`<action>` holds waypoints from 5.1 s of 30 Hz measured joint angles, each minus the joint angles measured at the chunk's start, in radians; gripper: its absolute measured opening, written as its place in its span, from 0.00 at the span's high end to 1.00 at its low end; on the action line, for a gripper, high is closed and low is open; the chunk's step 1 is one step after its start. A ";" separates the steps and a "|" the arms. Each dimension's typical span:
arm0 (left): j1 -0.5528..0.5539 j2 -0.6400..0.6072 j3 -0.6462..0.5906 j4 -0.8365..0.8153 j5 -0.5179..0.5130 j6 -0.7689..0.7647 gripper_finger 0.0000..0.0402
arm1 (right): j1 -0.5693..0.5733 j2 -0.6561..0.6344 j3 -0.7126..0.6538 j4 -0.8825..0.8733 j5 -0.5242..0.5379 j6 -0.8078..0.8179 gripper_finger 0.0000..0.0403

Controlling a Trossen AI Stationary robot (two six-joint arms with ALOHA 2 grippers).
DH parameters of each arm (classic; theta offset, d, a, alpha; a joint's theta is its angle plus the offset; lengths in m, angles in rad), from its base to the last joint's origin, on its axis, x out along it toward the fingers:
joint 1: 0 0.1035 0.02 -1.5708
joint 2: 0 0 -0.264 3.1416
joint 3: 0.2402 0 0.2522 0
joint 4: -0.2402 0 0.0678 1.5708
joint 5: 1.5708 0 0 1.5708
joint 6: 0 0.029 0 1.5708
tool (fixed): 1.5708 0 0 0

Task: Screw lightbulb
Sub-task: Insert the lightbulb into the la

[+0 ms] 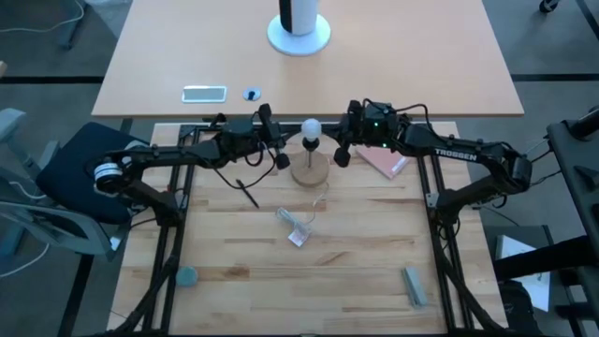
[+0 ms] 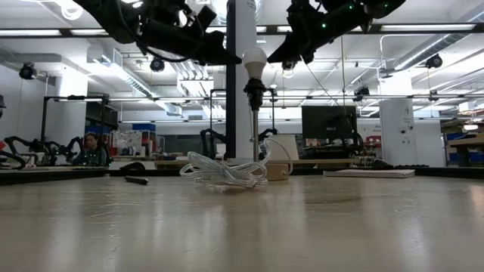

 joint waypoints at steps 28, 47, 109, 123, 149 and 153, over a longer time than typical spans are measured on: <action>-0.005 -0.028 0.000 -0.014 0.096 0.019 1.00 | -0.003 0.010 0.000 0.025 0.050 -0.033 0.98; 0.002 -0.048 0.000 -0.068 0.015 0.023 1.00 | 0.021 -0.011 0.000 -0.048 0.049 0.020 0.98; -0.033 -0.020 0.000 0.010 0.039 0.045 1.00 | -0.004 0.006 0.000 0.019 0.019 -0.041 0.98; -0.028 -0.037 0.000 -0.066 -0.019 0.037 1.00 | 0.014 0.003 0.000 -0.029 0.027 -0.017 0.98; -0.024 -0.009 0.000 -0.005 0.046 0.042 1.00 | 0.001 0.023 0.000 0.040 0.012 -0.034 0.98; -0.019 -0.009 0.000 -0.006 0.042 0.042 1.00 | 0.001 0.020 0.001 0.027 0.002 -0.023 0.98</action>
